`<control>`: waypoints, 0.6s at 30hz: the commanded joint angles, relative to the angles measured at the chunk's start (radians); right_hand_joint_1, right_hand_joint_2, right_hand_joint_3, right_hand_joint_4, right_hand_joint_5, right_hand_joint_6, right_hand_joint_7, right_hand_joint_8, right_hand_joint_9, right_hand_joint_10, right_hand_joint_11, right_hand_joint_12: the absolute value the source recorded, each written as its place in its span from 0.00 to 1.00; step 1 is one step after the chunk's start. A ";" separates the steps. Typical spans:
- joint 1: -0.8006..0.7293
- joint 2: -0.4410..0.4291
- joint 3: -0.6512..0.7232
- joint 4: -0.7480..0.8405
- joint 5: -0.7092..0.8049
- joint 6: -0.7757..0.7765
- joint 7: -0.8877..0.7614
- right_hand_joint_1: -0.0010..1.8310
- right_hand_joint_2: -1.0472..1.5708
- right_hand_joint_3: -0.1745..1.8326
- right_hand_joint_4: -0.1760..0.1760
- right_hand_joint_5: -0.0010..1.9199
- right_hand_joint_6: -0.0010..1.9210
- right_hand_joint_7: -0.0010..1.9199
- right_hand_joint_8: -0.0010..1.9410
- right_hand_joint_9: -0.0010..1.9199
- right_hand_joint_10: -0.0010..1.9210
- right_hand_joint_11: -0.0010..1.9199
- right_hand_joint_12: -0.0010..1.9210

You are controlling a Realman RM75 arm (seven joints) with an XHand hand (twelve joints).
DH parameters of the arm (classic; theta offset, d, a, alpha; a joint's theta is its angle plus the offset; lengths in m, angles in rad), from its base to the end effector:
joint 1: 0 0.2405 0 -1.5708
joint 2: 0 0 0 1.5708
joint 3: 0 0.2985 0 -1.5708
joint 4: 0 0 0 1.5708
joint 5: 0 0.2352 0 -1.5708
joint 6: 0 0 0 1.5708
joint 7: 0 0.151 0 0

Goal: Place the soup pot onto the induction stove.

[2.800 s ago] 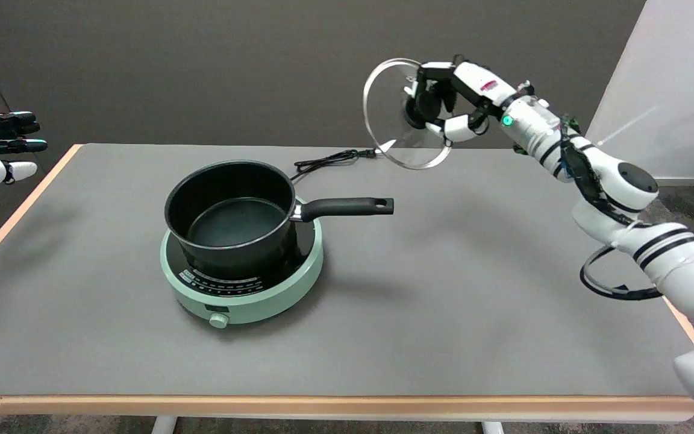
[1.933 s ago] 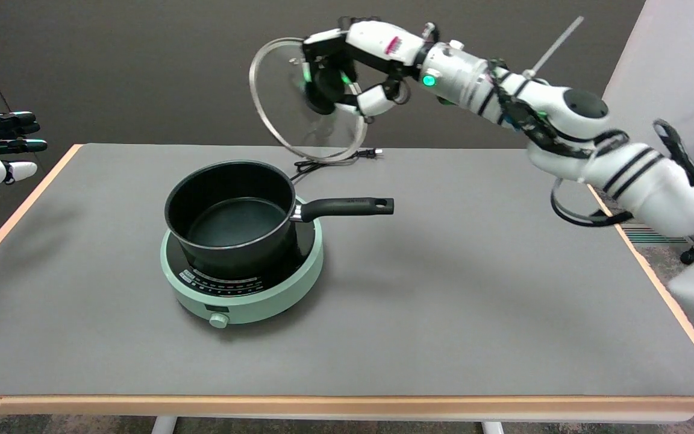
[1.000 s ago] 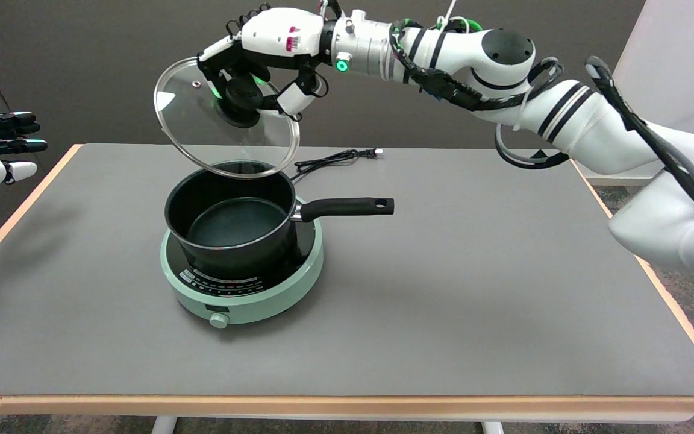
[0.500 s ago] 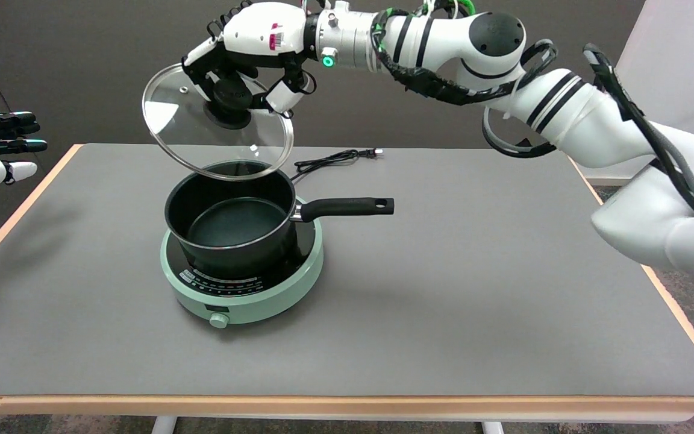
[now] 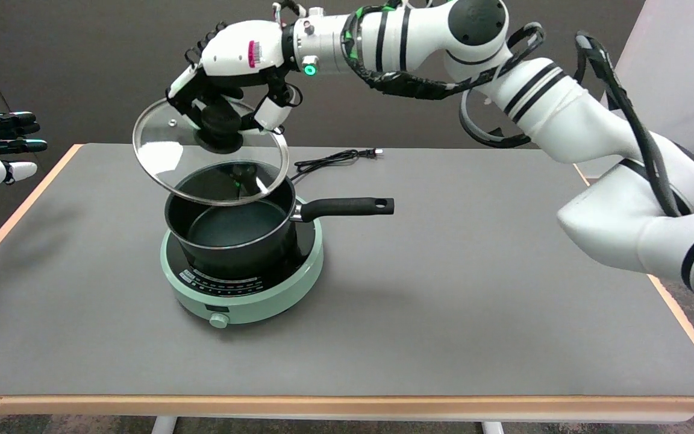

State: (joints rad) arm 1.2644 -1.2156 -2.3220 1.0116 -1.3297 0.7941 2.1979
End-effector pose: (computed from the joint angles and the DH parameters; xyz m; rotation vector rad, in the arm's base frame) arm -0.0162 -0.5481 0.1343 2.5704 0.0971 -0.2248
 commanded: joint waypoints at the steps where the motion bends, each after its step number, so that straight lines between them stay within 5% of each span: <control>1: 0.039 -0.167 0.093 -0.168 -0.270 0.170 0.080 0.74 0.74 0.41 1.00 0.27 0.78 0.43 0.74 0.40 0.98 0.31 0.81; 18: 0.081 -0.331 0.097 -0.451 -0.419 0.085 0.080 0.74 0.73 0.42 1.00 0.28 0.78 0.45 0.72 0.41 0.96 0.34 0.76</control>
State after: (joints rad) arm 1.3061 -1.3979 -2.2478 0.7840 -1.5904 0.8983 2.2608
